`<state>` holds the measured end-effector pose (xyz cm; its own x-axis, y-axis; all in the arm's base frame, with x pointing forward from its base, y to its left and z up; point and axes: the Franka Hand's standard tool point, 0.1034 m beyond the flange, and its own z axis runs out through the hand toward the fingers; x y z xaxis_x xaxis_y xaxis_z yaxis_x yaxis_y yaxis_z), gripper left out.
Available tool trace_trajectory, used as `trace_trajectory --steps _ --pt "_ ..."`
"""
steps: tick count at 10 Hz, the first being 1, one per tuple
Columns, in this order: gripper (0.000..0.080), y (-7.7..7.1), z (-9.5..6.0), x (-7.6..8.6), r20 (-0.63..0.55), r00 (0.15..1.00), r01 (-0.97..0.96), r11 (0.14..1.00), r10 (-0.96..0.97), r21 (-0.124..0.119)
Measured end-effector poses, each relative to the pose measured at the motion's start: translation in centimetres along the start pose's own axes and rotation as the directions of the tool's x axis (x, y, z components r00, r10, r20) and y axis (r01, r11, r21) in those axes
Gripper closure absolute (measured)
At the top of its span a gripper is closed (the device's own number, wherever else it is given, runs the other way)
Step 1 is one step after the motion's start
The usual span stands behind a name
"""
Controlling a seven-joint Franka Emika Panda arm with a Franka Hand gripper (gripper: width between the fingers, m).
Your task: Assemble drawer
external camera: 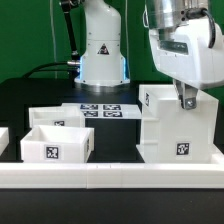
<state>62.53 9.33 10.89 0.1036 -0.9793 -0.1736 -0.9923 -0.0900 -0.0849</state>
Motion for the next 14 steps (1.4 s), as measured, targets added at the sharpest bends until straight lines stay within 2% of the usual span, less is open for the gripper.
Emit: trace_trajectory --steps 4,9,10,11,12,13,14 --pt "0.0762 -1.7 0.1 0.0 0.0 1.0 0.0 1.0 0.0 0.016" --pt "0.0735 -1.9 0.2 0.0 0.002 1.0 0.013 1.0 -0.013 0.011" --pt "0.056 -1.9 0.2 0.0 0.002 1.0 0.017 1.0 -0.017 0.01" --pt "0.056 -1.9 0.2 -0.1 0.002 1.0 0.021 1.0 -0.021 0.01" --pt "0.0377 -1.9 0.2 -0.1 0.002 1.0 0.023 1.0 -0.023 0.01" --pt "0.0244 -1.9 0.3 -0.2 0.002 1.0 0.026 1.0 -0.027 0.009" --pt "0.0244 -1.9 0.1 -0.2 0.004 0.998 0.062 0.998 -0.062 0.007"
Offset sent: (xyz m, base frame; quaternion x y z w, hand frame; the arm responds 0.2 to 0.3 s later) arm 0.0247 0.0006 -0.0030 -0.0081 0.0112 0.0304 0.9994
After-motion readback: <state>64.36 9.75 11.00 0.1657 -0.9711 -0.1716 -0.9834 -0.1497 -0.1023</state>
